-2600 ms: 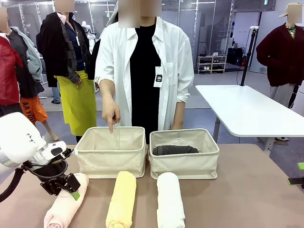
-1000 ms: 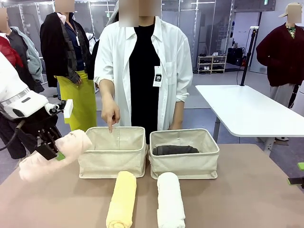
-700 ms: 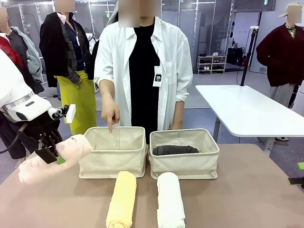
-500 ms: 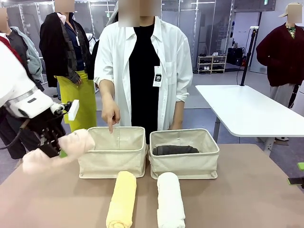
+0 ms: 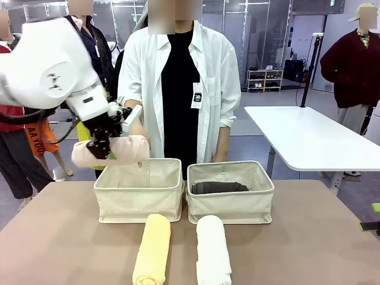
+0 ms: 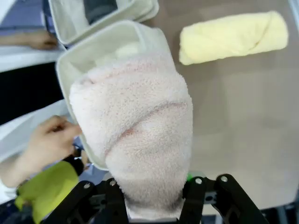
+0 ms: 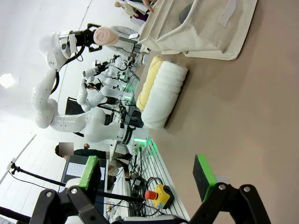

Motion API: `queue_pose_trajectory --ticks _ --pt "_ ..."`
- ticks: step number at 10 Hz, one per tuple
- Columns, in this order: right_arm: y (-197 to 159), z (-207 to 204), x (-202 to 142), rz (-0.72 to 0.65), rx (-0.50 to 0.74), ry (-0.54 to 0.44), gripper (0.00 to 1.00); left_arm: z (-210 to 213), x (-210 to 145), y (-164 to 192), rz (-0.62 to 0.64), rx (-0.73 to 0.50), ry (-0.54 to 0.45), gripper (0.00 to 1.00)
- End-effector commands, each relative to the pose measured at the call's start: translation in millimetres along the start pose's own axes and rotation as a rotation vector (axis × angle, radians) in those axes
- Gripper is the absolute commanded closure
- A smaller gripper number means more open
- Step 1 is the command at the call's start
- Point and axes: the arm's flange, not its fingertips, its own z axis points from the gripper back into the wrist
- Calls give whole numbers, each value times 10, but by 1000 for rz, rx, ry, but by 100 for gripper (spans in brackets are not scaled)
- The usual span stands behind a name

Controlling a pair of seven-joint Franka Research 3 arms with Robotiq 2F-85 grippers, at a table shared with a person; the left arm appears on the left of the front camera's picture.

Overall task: Divide the towels into two baskets.
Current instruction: Pick up one hotel-folded towel from the bottom of the table and place it in the Fabric basket indicated by the person.

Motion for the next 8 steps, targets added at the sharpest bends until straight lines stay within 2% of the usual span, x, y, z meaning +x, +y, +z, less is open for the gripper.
queue_pose_trajectory --ticks 1,4,5,6,8 --pt "35 -18 -20 6 -1 -14 0 -187 28 465 -66 -35 33 63" --pt "35 -18 -20 6 -1 -14 0 -762 148 878 -126 -120 41 63" --pt "35 -18 -20 6 -1 -14 0 -973 126 965 -112 -142 40 63" --pt "35 -18 -20 6 -1 -14 0 -1163 75 1016 -98 -155 57 63" --pt "35 -18 -20 6 -1 -14 0 -1468 -10 1064 -78 -187 28 63"
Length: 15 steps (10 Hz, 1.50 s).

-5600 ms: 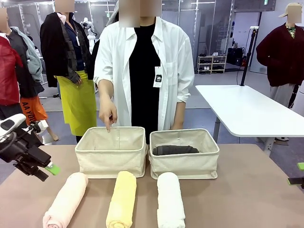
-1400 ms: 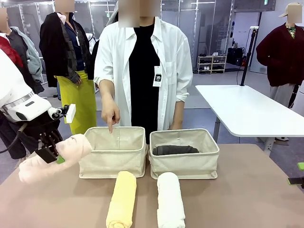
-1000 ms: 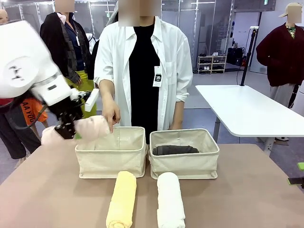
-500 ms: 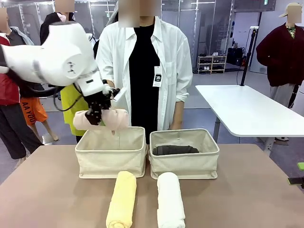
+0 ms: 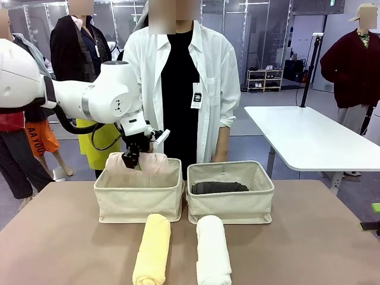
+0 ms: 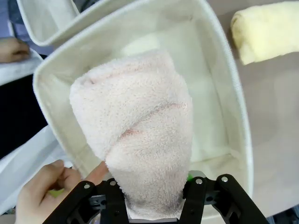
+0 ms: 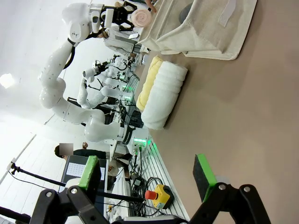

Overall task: Divide the towels into two baskets.
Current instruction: Pick up one hotel-folded towel from the bottom of the table and place it in the Fabric basket indicated by the person.

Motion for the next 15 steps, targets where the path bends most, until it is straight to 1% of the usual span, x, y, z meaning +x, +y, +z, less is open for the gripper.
queue_pose_trajectory --ticks 1,2,3,5,6,7,8,13,14,15 --pt "35 -19 -20 6 0 -13 0 -73 -12 118 -5 -9 -39 63" --pt "35 -19 -20 6 0 -13 0 -161 -5 147 -14 -10 -36 63" --pt "35 -19 -20 6 0 -13 0 -227 15 162 -12 -21 0 63" --pt "35 -19 -20 6 0 -13 0 -273 26 203 24 -31 11 63" --pt "35 -19 -20 6 0 -13 0 -250 31 204 31 -29 22 27" --pt "35 -19 -20 6 0 -13 0 -235 45 189 28 -29 23 17" --pt "35 -19 -20 6 0 -13 0 -227 61 180 25 -28 32 0" --pt "35 -19 -20 6 0 -13 0 -173 44 73 75 -12 52 0" --pt "35 -19 -20 6 0 -13 0 -231 74 180 44 -13 19 0" --pt "35 -19 -20 6 0 -13 0 -231 74 180 44 -13 19 0"
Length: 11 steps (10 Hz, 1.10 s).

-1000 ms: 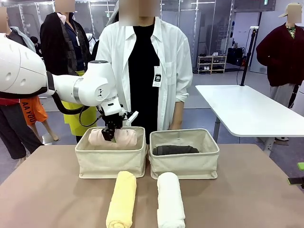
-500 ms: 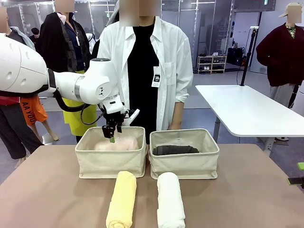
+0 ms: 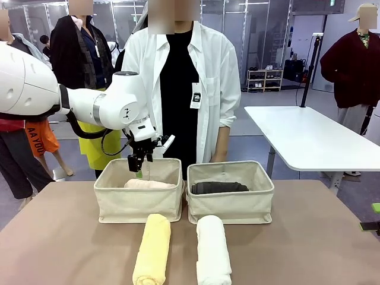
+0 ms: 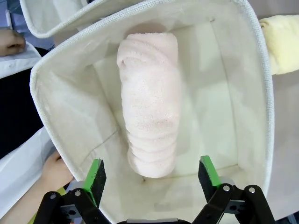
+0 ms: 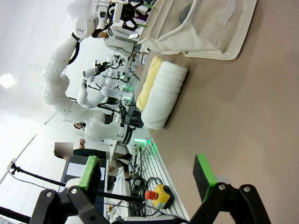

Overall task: Divide the towels into two baskets.
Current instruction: Pick up one hotel-folded towel from the bottom of the table and place it in the Fabric basket indicated by the person.

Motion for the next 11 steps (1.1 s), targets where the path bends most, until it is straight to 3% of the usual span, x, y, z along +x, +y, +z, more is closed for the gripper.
queue_pose_trajectory --ticks 1,9,11 --pt "35 -19 -20 6 0 -13 0 -2 -16 1 -9 0 1 0" --pt "35 -19 -20 6 0 -13 0 -12 17 -1 -3 -2 -2 1" --pt "35 -19 -20 6 0 -13 0 385 -282 -55 38 -74 -74 0"
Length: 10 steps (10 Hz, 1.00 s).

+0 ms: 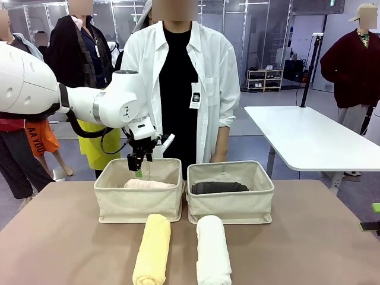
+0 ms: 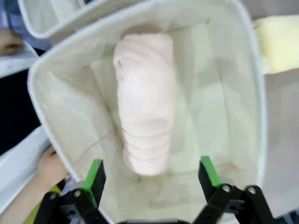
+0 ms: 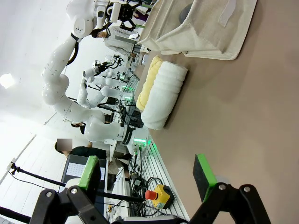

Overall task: Divide the towels into two baskets.
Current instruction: Pick up one hotel-folded towel from the bottom of the table and place it in the Fabric basket indicated by the person.

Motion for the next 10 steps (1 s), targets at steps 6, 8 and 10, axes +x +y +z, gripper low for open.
queue_pose_trajectory --ticks 6,8,10 --pt "35 -20 -19 6 0 -13 0 984 -1242 -1087 372 -300 -434 0" --pt "35 -20 -19 6 0 -13 0 898 -1802 -1586 520 -413 -614 0" --pt "35 -20 -19 6 0 -13 0 714 -2332 -1991 670 -440 -753 0"
